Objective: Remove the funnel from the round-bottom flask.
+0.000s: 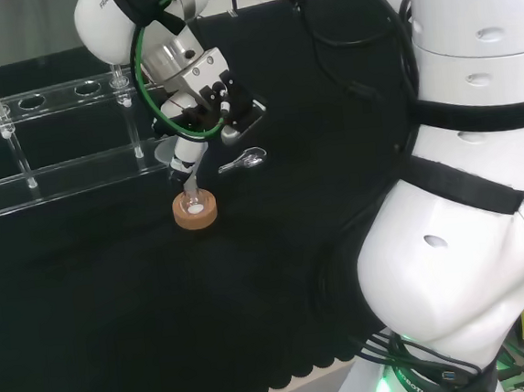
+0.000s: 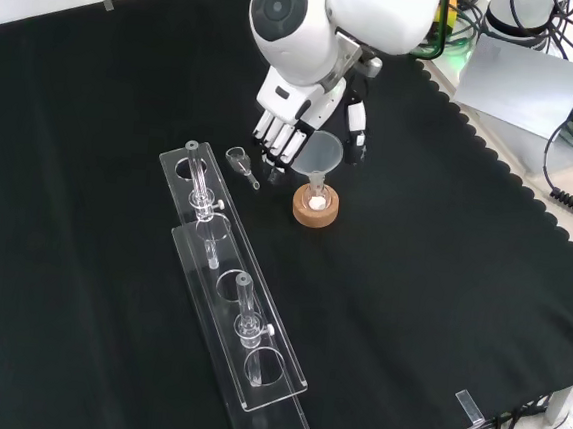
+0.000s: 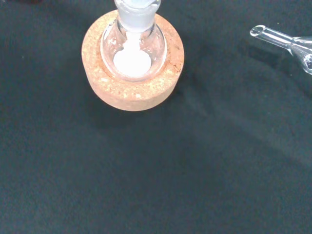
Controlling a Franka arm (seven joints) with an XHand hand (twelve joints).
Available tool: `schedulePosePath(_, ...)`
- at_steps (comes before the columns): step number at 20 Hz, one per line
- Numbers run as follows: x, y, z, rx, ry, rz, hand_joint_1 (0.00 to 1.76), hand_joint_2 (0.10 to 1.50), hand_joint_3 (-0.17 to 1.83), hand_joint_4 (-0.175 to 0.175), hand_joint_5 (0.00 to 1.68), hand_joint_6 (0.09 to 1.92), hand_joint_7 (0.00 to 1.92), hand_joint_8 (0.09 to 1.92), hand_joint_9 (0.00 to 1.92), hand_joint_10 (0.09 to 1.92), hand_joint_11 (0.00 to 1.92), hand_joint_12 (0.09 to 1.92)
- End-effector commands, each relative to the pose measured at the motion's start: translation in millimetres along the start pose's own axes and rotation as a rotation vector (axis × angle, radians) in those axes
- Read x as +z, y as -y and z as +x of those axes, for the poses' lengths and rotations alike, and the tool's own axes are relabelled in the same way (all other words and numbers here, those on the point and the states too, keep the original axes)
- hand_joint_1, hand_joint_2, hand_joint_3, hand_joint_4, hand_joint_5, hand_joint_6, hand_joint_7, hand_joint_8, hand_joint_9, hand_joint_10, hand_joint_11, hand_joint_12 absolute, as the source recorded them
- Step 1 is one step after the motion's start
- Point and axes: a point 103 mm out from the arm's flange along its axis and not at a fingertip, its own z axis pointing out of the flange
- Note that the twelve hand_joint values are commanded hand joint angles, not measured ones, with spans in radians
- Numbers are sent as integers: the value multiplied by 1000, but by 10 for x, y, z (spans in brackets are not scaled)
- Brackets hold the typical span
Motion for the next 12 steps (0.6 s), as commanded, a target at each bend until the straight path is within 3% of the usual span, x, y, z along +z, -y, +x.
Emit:
schedulePosePath(1,-1,34,10,7,48,18,543,776,157,-45,190,87,18,623,274,741,162,1500)
schedulePosePath(8,30,56,-15,12,74,46,549,777,158,-44,217,87,33,648,309,758,162,1500)
schedulePosePath(12,14,64,1,13,85,37,558,776,171,-48,286,87,142,699,458,691,181,1481)
